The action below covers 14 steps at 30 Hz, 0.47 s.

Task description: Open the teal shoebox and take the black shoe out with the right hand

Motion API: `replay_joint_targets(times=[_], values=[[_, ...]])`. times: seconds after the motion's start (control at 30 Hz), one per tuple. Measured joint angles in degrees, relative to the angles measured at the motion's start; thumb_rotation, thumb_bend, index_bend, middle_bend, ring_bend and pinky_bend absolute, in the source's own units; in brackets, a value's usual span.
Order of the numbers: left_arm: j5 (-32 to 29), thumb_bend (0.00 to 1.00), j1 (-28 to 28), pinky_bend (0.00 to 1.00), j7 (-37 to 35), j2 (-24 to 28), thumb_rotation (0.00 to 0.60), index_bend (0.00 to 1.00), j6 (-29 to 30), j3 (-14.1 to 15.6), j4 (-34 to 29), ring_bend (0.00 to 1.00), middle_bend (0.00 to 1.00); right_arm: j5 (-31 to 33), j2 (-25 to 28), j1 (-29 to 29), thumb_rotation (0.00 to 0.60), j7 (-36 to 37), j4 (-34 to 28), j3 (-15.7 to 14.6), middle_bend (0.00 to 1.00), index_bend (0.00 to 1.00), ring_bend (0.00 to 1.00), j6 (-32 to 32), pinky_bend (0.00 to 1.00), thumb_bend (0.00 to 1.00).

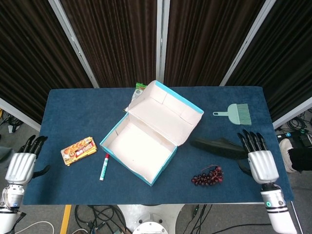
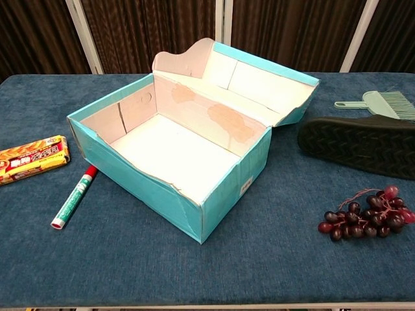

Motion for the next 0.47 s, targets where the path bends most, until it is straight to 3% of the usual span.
replay_joint_targets(times=[0.17,0.47], values=[[1.13,0.19,-0.18,0.29,0.06,0.15,0.600,0.09,0.15,0.57,-0.62,0.03,0.11,1.00,1.43,-5.53,0.600,-4.20,-1.67,-3.53,0.00,0.00,0.00,2.81,0.00,0.24],[2.37,0.19,-0.02,0.29,-1.93,0.88,0.600,0.10,0.04,1.82,-0.65,0.03,0.11,-0.74,0.78,-6.85,0.600,-1.34,0.41,-2.80,0.00,0.00,0.00,3.89,0.00,0.28]])
